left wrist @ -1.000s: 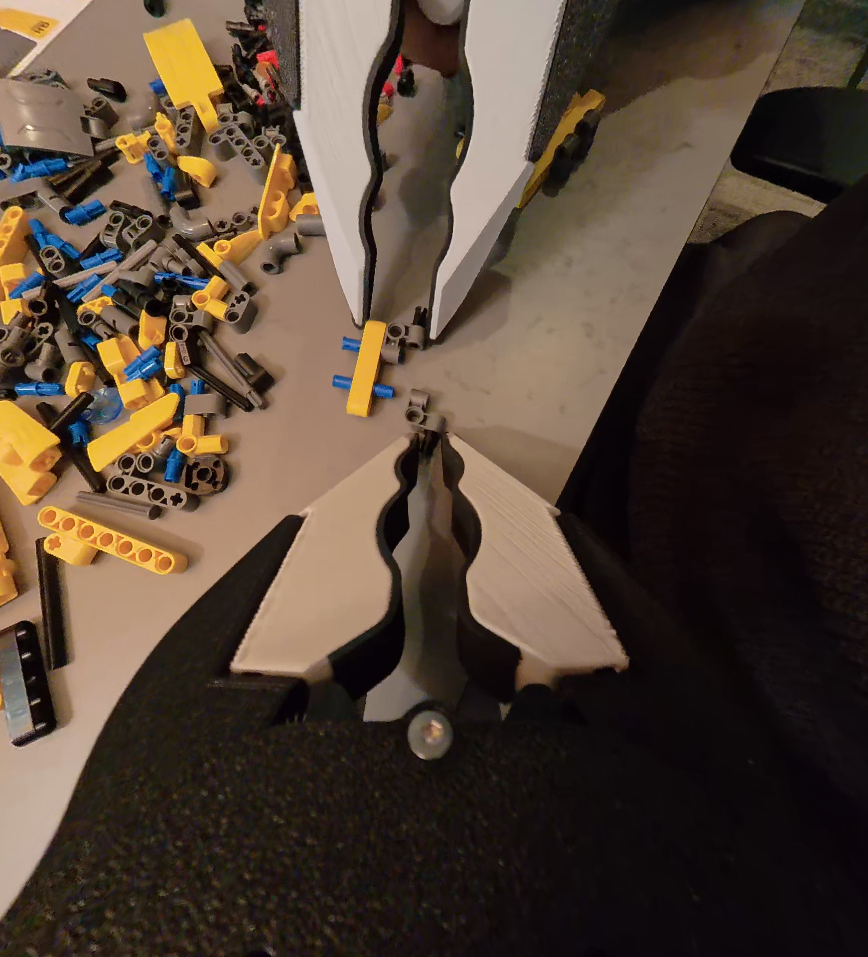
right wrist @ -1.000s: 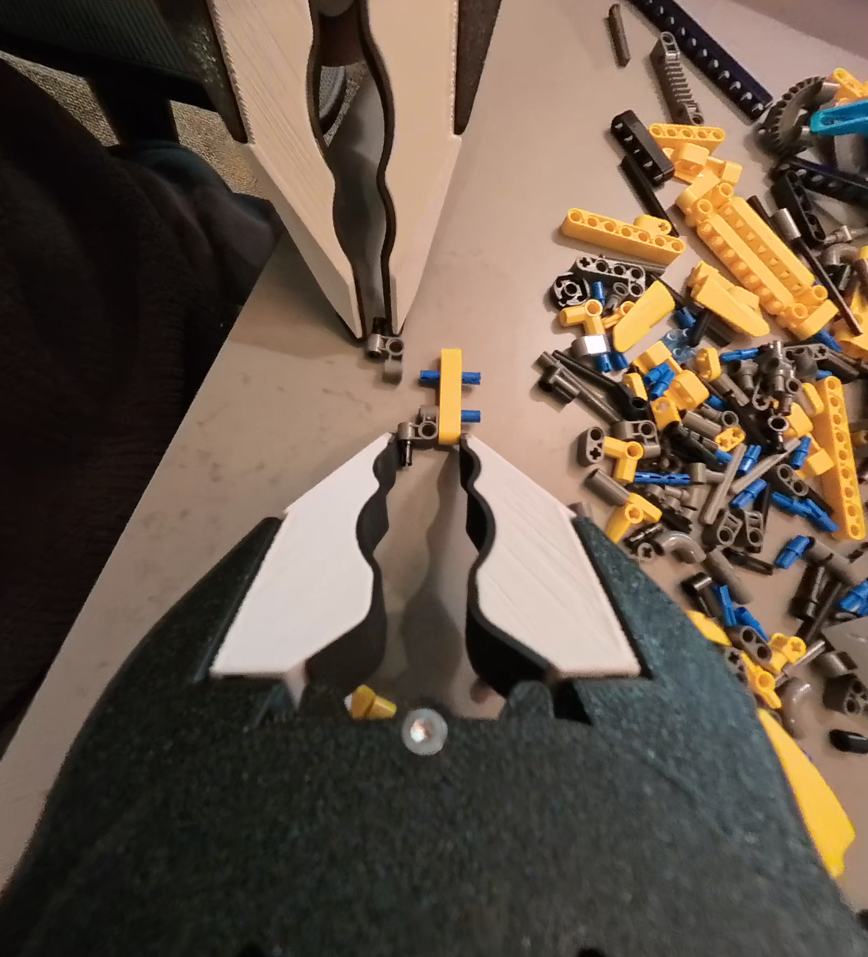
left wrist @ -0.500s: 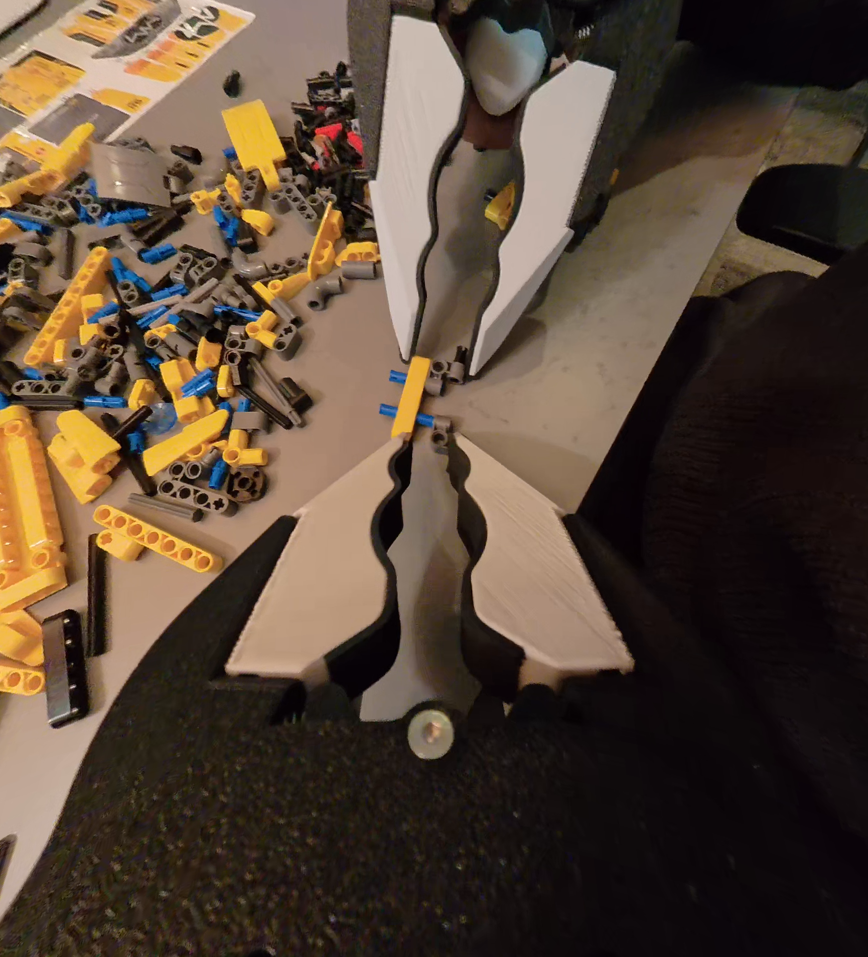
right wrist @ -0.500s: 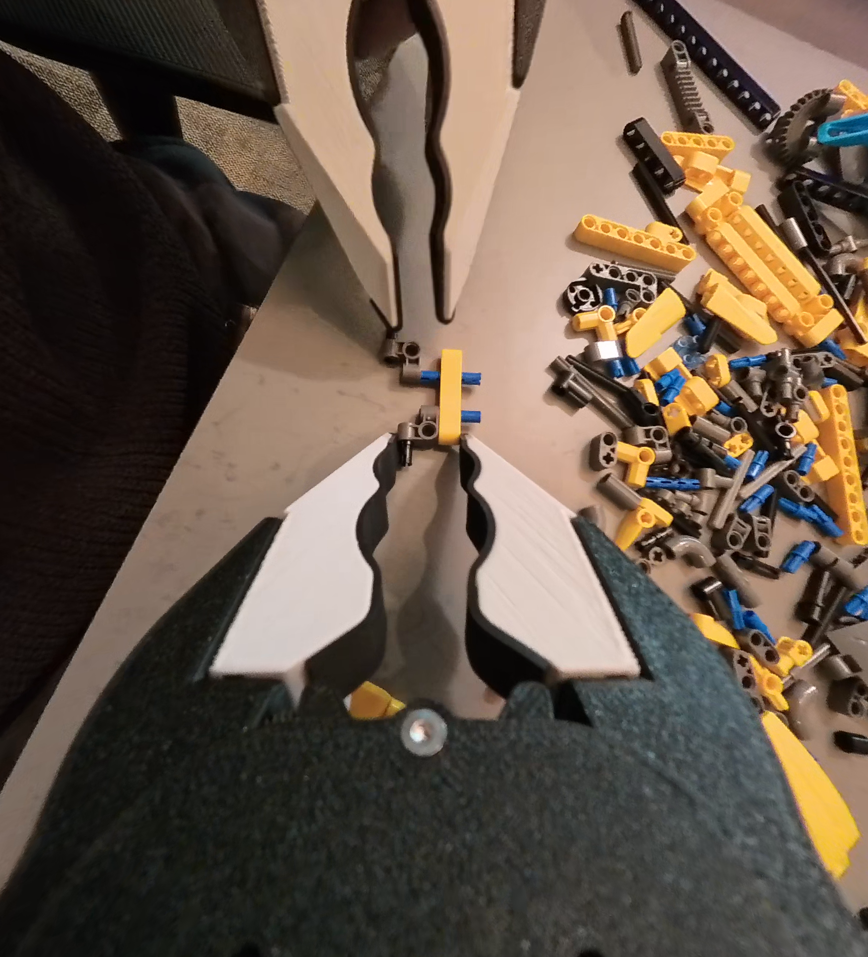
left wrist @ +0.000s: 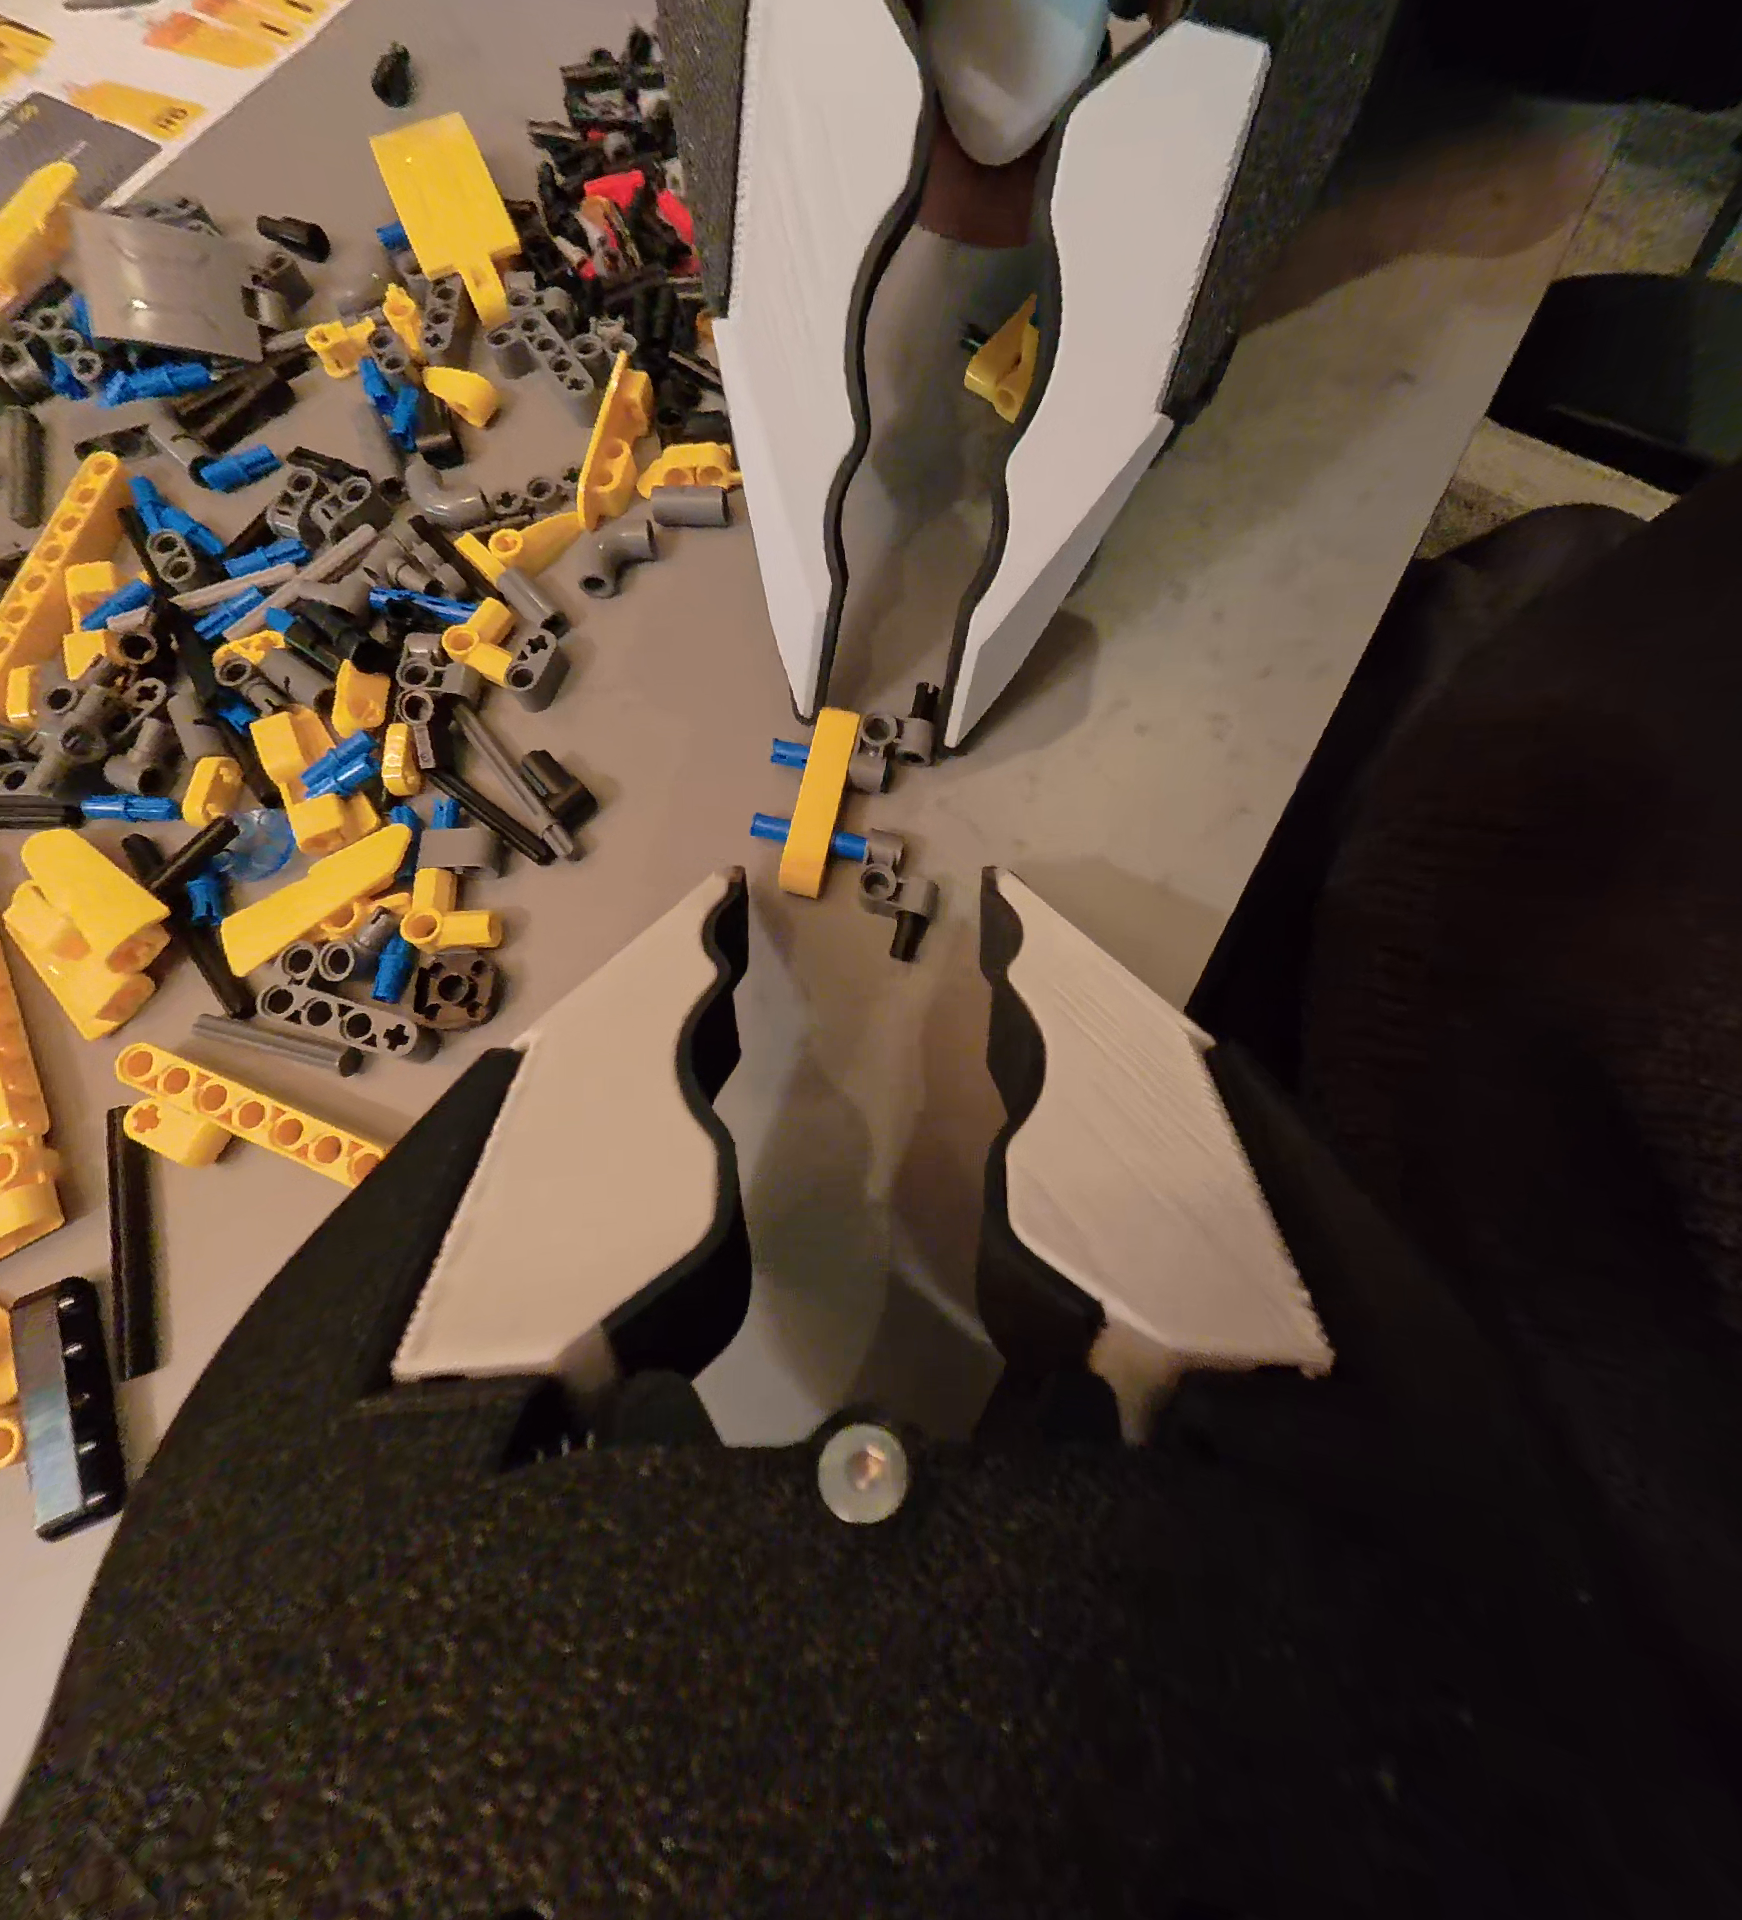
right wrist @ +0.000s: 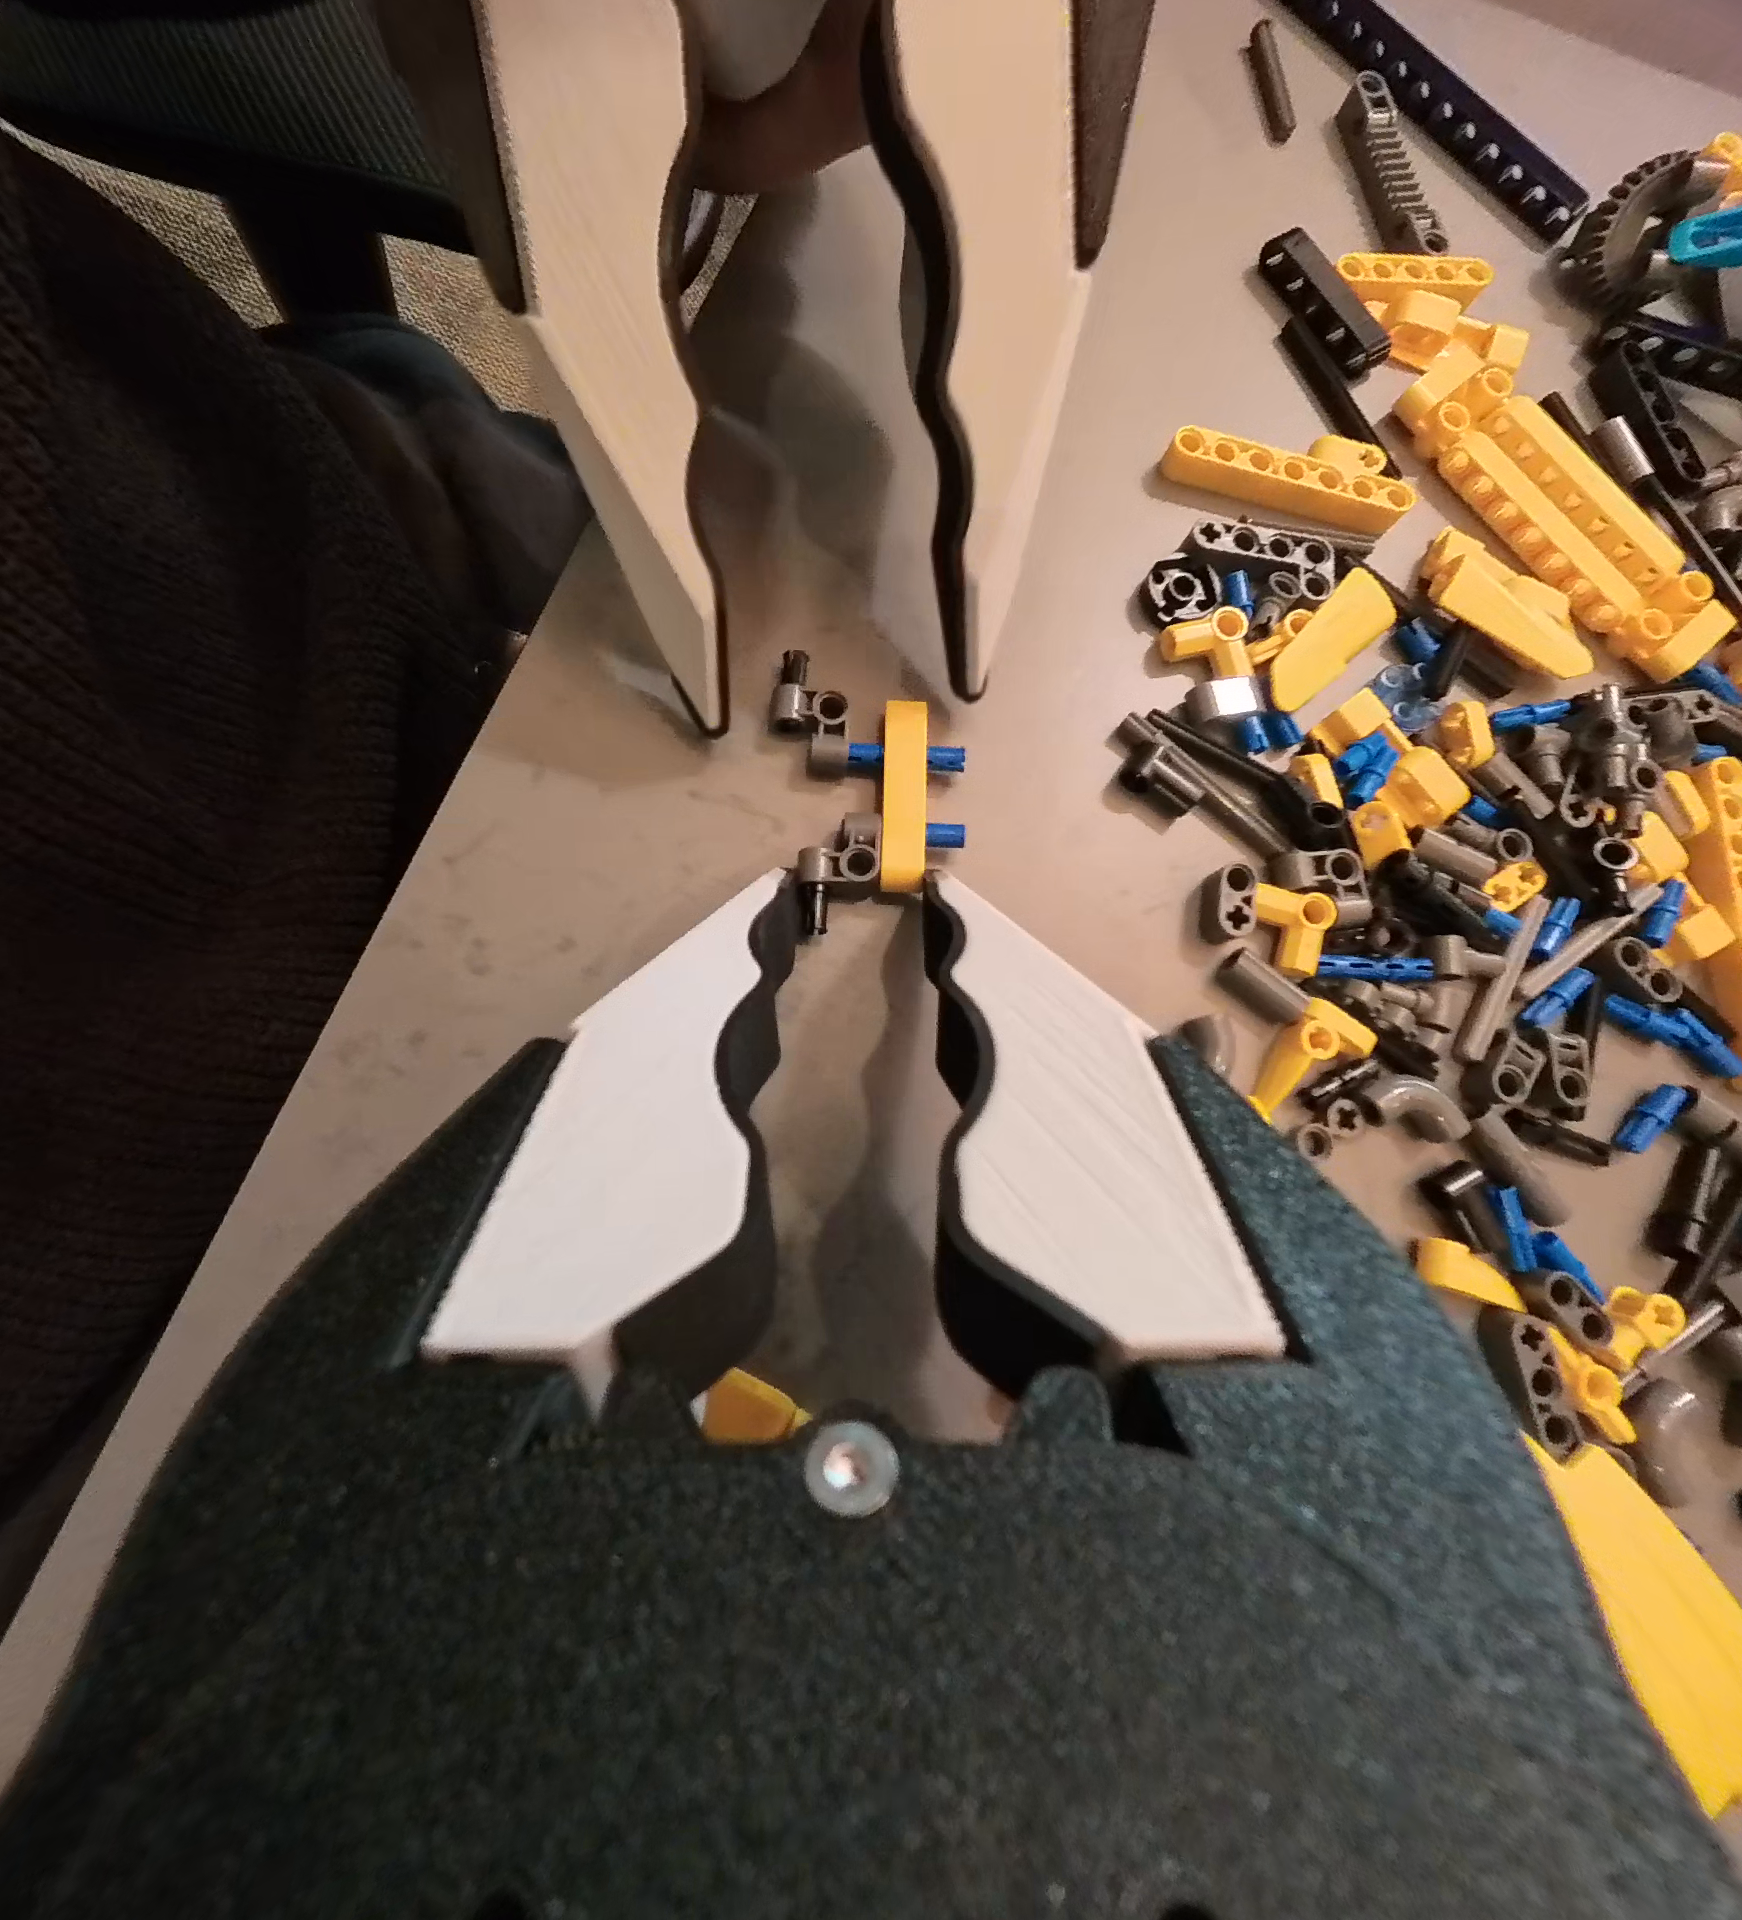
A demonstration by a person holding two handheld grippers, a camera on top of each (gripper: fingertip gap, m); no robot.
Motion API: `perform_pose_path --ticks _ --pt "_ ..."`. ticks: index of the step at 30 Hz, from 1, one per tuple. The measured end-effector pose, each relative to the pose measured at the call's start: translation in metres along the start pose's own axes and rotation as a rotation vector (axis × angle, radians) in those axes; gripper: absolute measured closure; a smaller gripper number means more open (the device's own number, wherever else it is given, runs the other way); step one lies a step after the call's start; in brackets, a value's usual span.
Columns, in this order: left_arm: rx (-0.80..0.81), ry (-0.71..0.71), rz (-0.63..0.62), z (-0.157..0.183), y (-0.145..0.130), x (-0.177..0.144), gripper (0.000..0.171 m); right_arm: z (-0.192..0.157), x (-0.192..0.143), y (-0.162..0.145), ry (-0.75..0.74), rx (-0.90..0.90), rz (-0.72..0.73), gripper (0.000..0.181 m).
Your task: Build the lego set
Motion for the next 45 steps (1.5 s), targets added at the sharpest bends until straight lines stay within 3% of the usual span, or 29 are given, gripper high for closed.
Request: perform_pose_path --ticks 18,30,34,45 --pt "0.008 -0.007 -0.034 -0.002 -0.003 0.000 0.128 0.002 0.004 0.016 -0.009 0.076 0.082 0.141" --pt "0.052 -0.054 -0.059 -0.003 -0.002 0.000 0.129 0.001 0.013 0.014 -0.008 0.077 -0.004 0.144" --pt "0.054 -0.075 -0.057 0.001 -0.002 0.001 0.138 0.000 0.014 0.016 0.006 0.092 -0.013 0.148" --pt "0.046 -0.065 -0.052 0.002 -0.004 0.000 0.142 -0.001 0.016 0.017 0.008 0.076 -0.031 0.155"
Point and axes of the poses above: each gripper's, where its closed fingertips meet, x out along the fingers, y out of its top, z = x × y across the jaws, the point moved 4 cm from there along -x, back along the fingers, and after that the axes turned 5 degrees about -y, right-handed, at the moved point
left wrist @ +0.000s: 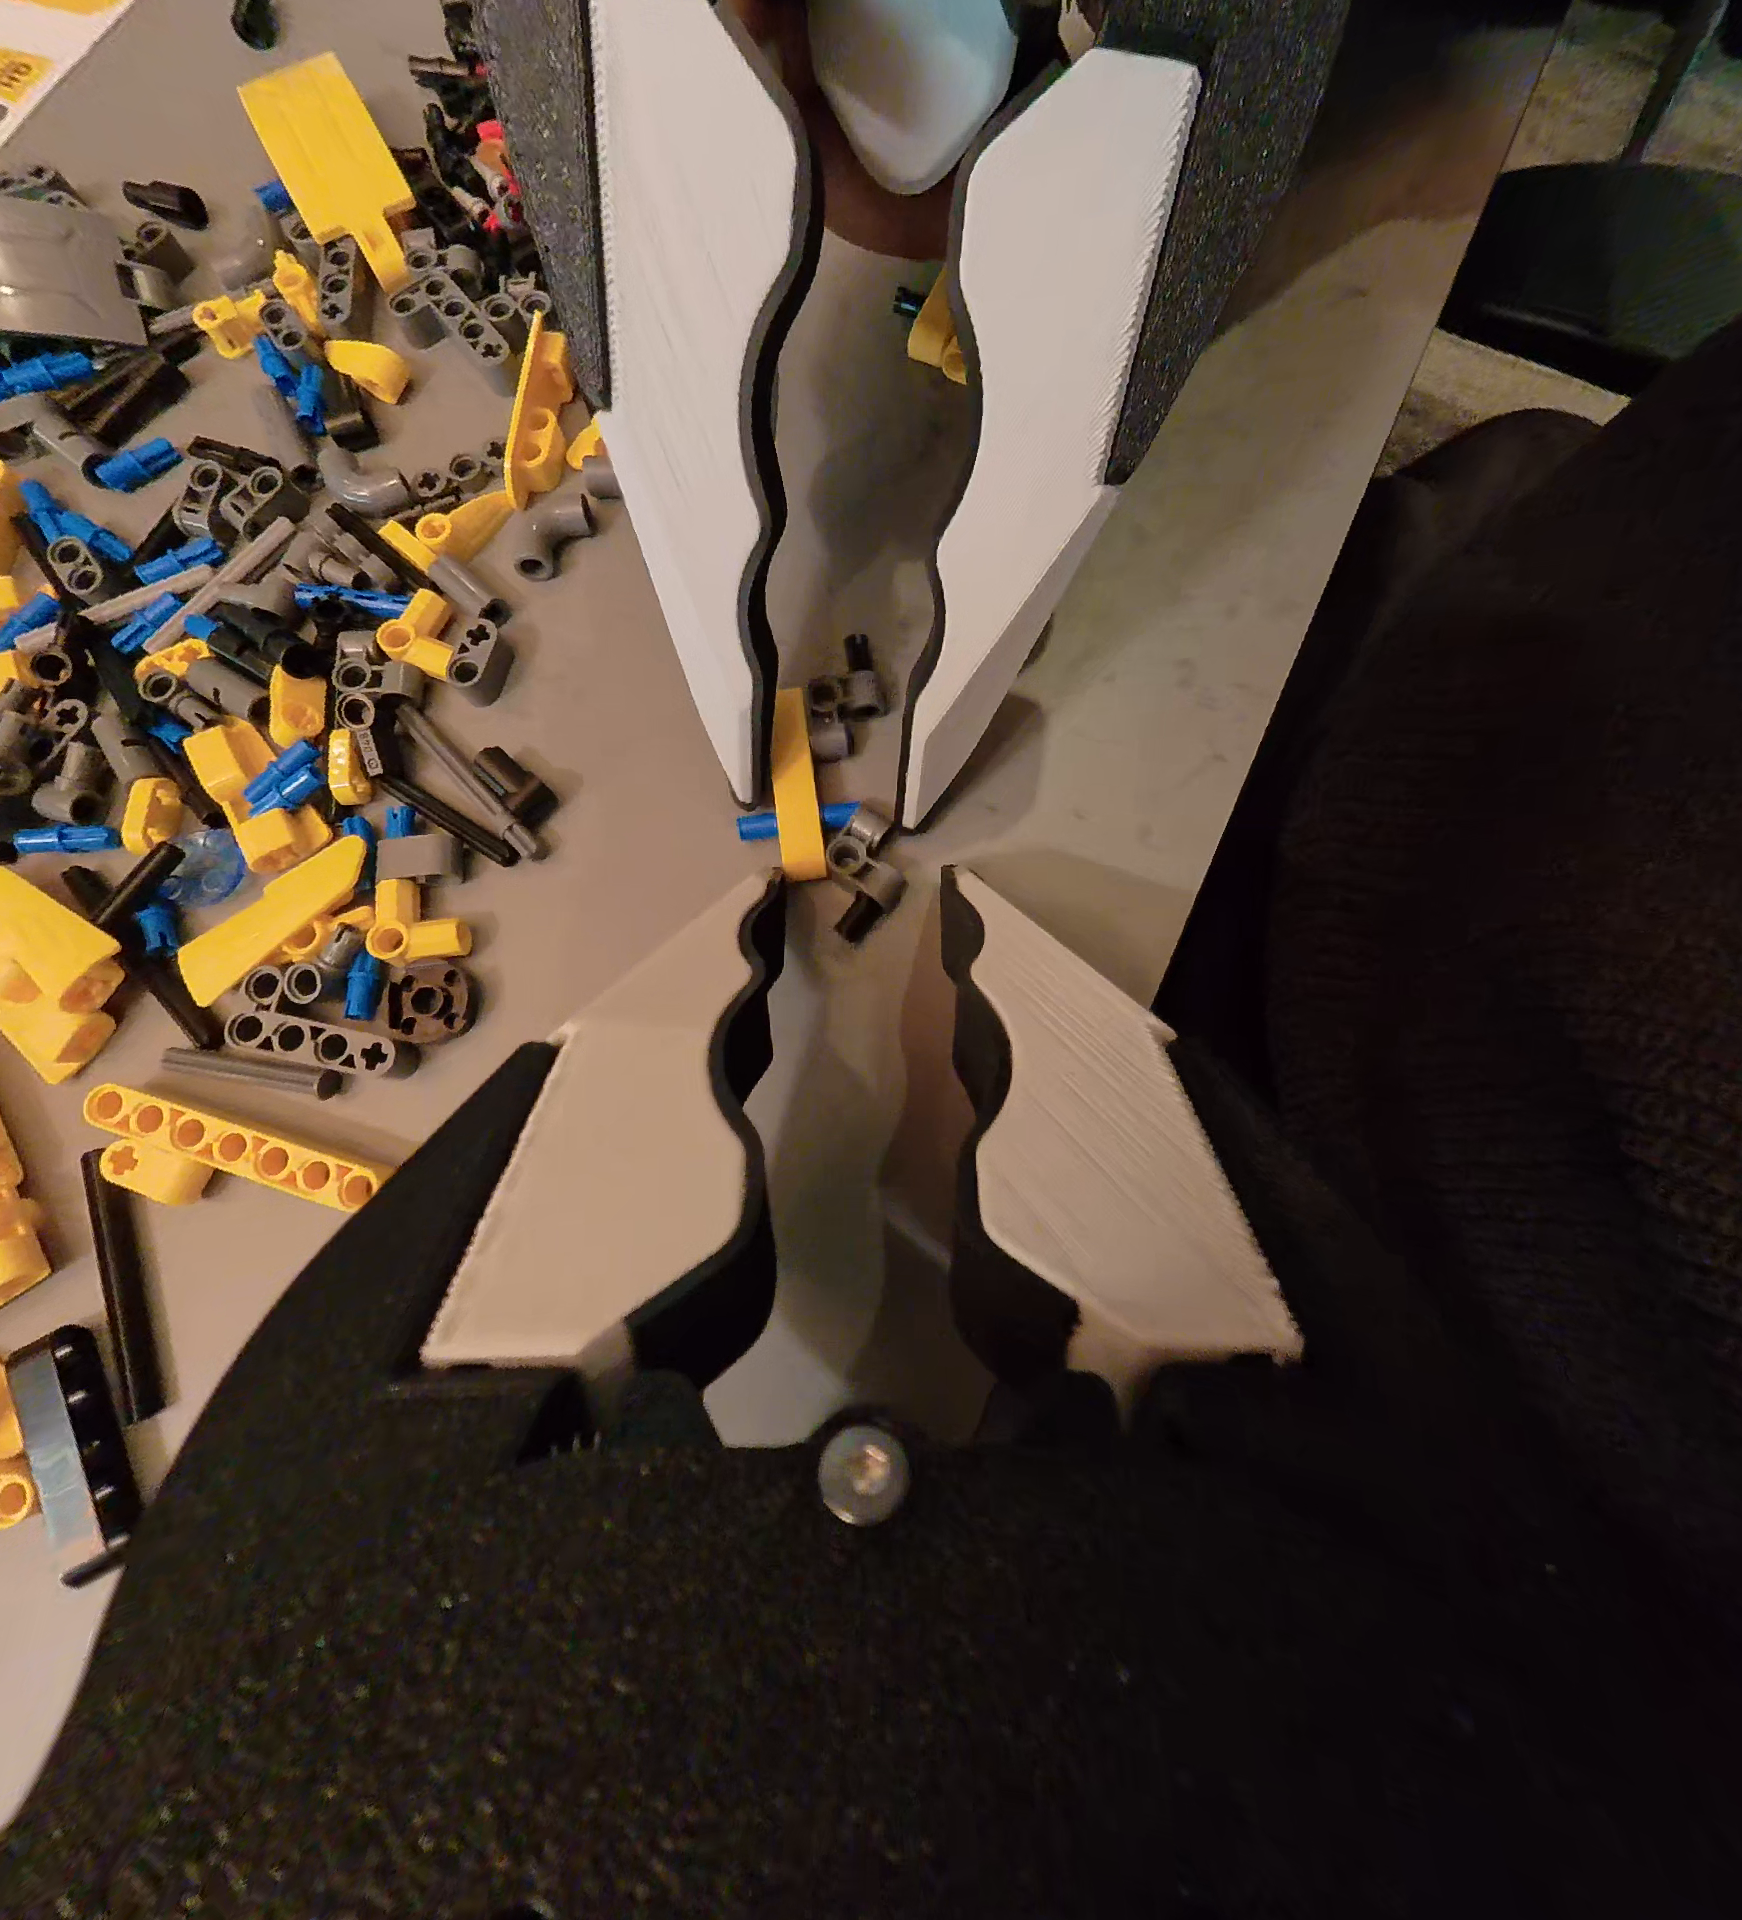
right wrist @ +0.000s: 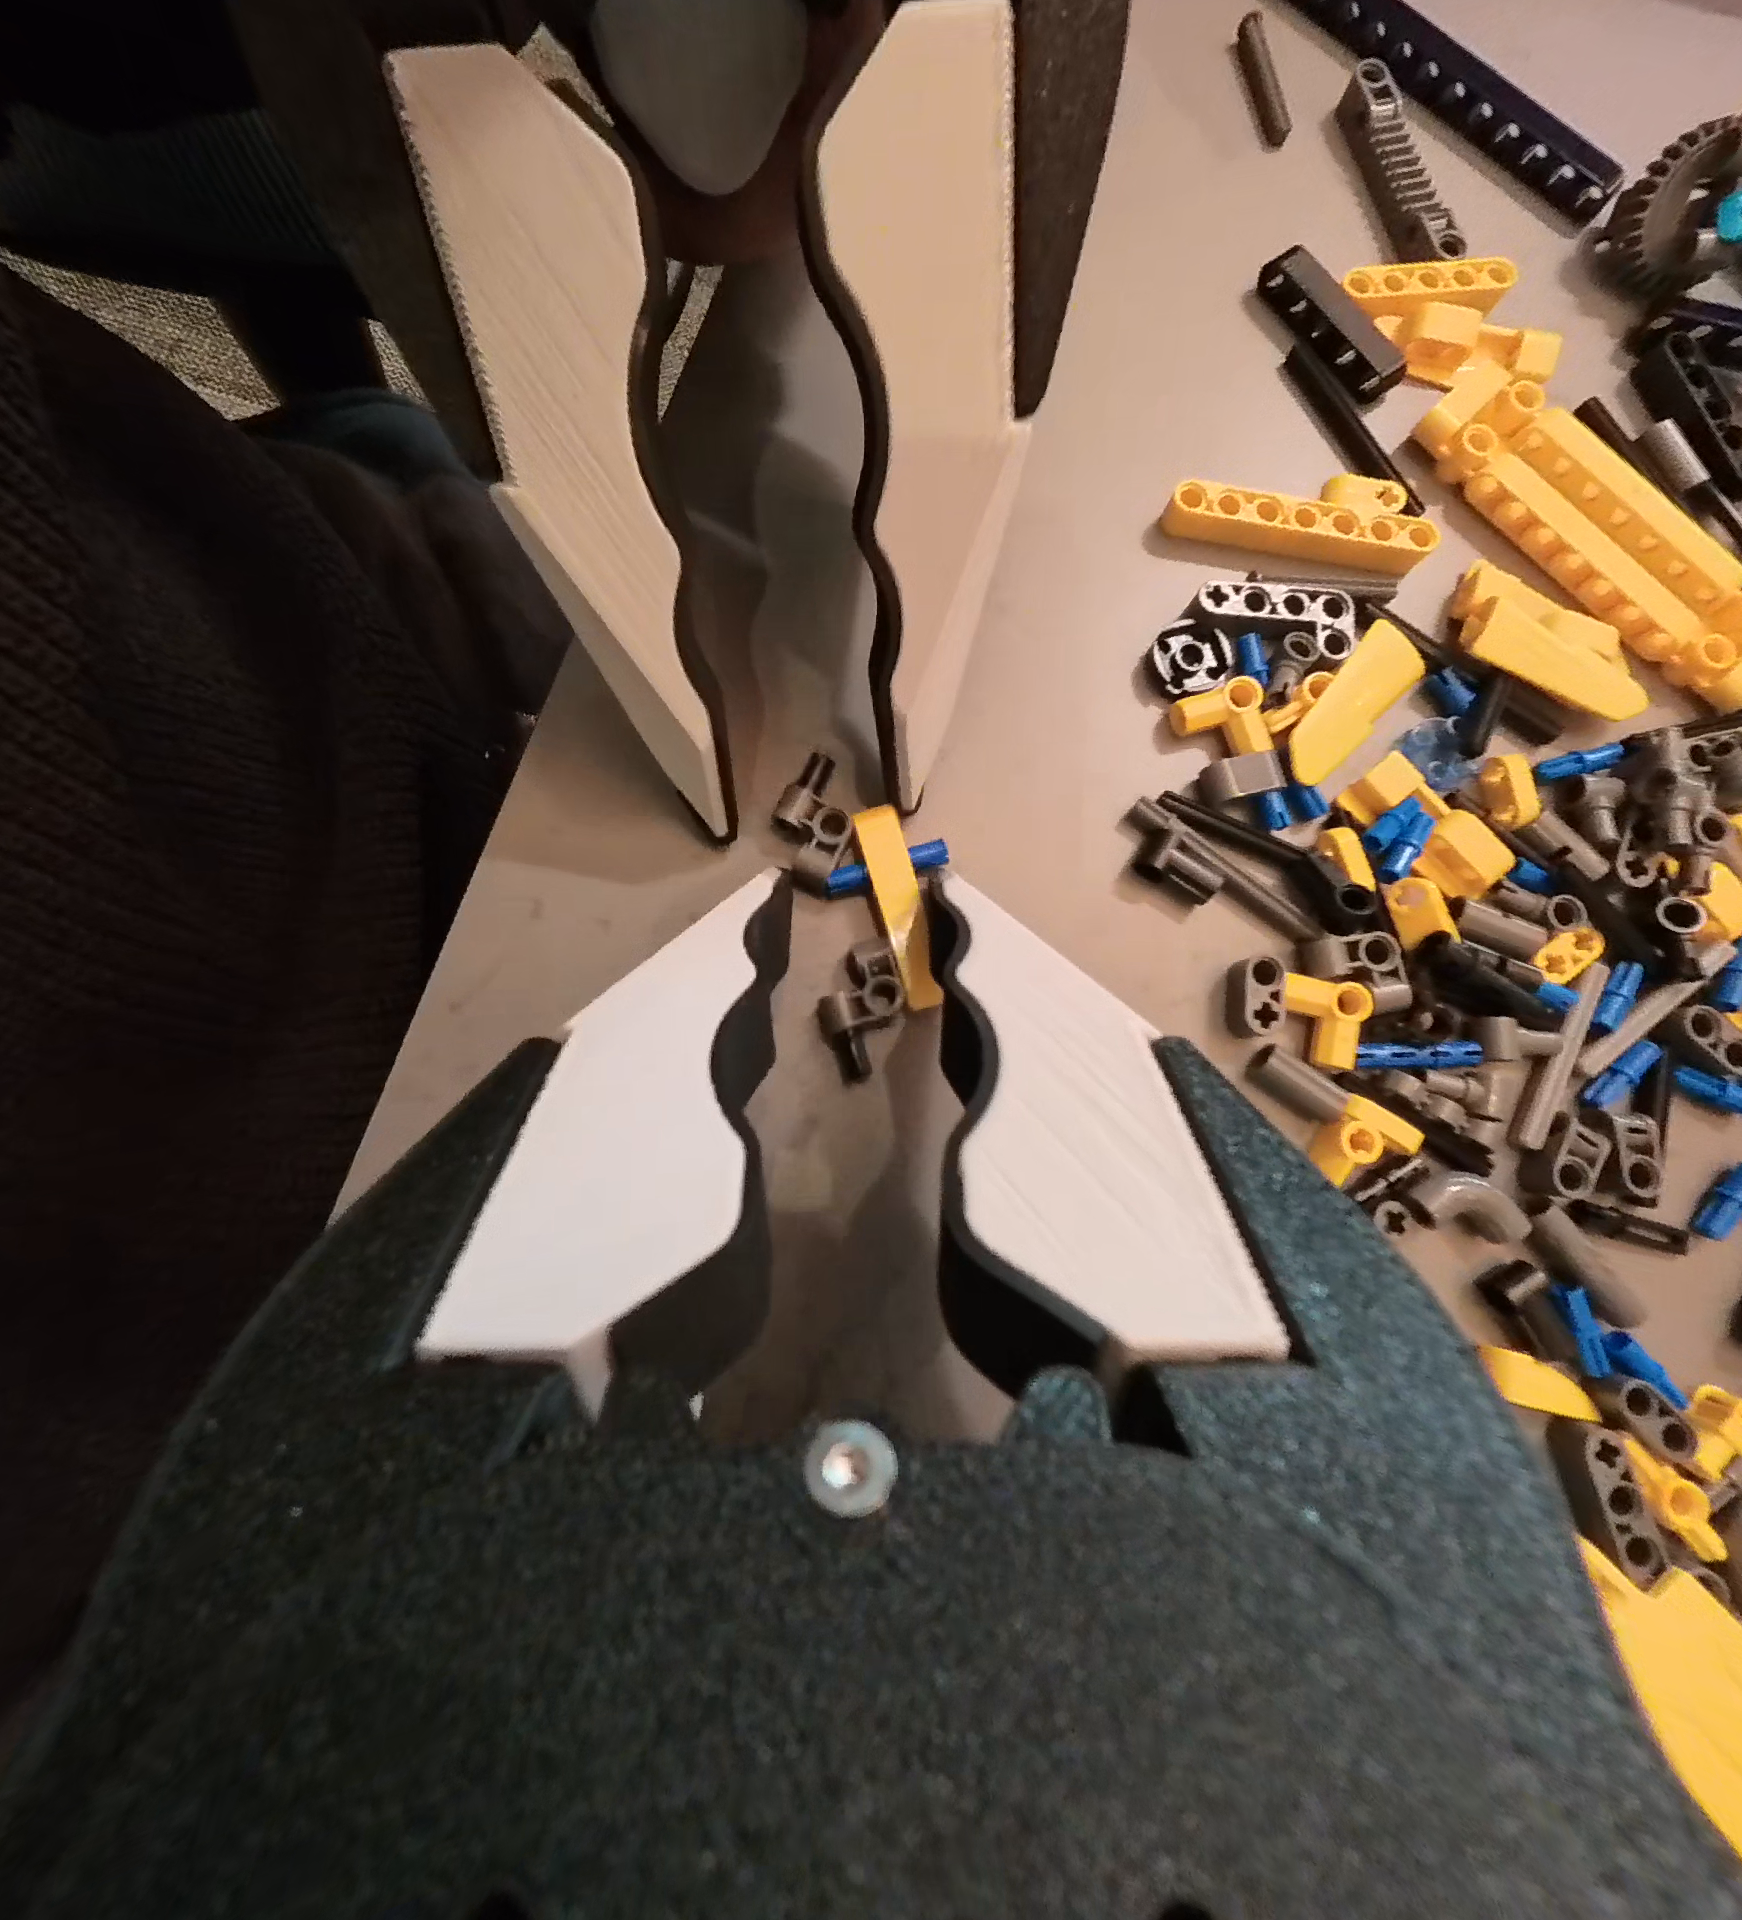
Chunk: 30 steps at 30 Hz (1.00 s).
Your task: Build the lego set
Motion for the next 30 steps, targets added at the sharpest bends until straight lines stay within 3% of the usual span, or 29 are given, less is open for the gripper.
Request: perform_pose_path --ticks 11,30 --pt "0.007 0.040 -0.010 0.0005 -0.0054 -0.0063 0.152 0.0025 -0.0035 -0.0028 0.002 0.006 -0.008 0.155" --pt "0.002 0.053 0.008 0.0043 -0.0024 -0.0025 0.154 0.0006 -0.0020 -0.0015 -0.006 -0.007 -0.008 0.154"
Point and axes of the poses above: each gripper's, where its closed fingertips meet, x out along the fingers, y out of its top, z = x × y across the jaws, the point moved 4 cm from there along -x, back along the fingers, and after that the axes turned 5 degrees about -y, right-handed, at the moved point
